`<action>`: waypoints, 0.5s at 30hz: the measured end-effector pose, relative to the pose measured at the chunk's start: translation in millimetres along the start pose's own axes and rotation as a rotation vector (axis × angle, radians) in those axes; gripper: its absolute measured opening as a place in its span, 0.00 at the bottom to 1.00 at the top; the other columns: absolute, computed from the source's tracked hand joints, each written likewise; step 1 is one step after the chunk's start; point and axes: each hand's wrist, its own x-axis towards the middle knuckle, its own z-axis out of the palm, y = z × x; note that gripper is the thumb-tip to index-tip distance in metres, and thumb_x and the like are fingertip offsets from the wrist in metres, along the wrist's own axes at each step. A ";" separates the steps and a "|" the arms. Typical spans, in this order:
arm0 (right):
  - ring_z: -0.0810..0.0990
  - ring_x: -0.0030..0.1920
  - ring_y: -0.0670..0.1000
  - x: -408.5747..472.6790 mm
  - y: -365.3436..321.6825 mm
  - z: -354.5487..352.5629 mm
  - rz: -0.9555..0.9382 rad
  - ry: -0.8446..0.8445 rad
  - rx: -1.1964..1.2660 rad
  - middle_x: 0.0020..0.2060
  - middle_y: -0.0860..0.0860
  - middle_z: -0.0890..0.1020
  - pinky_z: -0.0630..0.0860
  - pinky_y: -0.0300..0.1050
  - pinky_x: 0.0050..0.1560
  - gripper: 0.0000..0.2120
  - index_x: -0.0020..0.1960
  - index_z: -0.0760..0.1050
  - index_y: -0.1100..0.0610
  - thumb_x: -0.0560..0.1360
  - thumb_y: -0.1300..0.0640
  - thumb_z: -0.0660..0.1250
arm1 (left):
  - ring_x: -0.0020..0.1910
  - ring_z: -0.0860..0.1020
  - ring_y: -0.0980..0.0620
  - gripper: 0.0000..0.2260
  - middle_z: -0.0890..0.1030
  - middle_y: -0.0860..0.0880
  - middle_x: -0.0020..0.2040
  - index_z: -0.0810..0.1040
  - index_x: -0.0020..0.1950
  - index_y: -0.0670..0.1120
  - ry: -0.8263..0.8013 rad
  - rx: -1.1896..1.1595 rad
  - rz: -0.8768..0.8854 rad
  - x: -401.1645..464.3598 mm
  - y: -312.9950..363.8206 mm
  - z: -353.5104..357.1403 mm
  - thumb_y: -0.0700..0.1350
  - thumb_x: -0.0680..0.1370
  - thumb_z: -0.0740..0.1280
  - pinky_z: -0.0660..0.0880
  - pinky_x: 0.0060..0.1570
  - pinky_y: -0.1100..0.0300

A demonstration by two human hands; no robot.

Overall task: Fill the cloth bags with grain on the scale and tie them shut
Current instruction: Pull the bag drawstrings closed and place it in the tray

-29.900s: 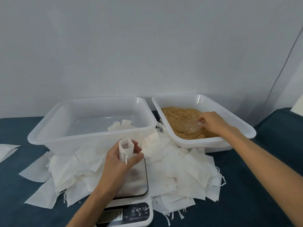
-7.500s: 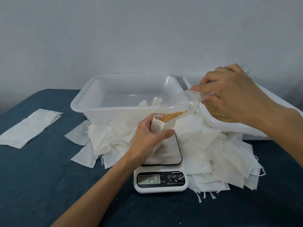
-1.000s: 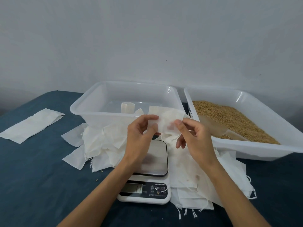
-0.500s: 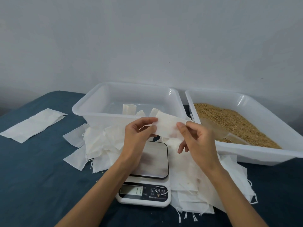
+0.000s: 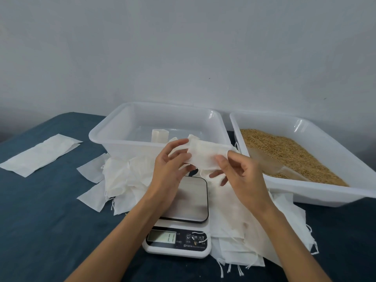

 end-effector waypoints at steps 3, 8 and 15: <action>0.84 0.40 0.51 0.8 2.8 0.4 0.012 -0.028 0.004 0.39 0.50 0.83 0.82 0.44 0.38 0.13 0.45 0.82 0.59 0.81 0.51 0.67 | 0.45 0.84 0.47 0.10 0.85 0.44 0.45 0.81 0.61 0.47 0.049 0.054 0.021 1.1 -1.8 -2.1 0.36 0.82 0.69 0.83 0.49 0.53; 0.87 0.39 0.53 -0.1 2.2 1.0 0.037 -0.072 0.034 0.39 0.54 0.83 0.81 0.44 0.36 0.17 0.48 0.80 0.60 0.82 0.47 0.64 | 0.44 0.81 0.48 0.12 0.83 0.47 0.41 0.81 0.63 0.46 0.070 0.141 0.048 1.7 -2.9 -1.7 0.35 0.81 0.70 0.80 0.50 0.52; 0.87 0.40 0.55 0.3 0.4 -3.2 0.039 -0.030 0.057 0.37 0.63 0.75 0.80 0.56 0.34 0.20 0.42 0.73 0.61 0.83 0.46 0.61 | 0.43 0.78 0.48 0.12 0.82 0.45 0.44 0.80 0.63 0.44 0.145 0.140 0.058 3.7 0.7 -2.3 0.34 0.81 0.69 0.77 0.51 0.53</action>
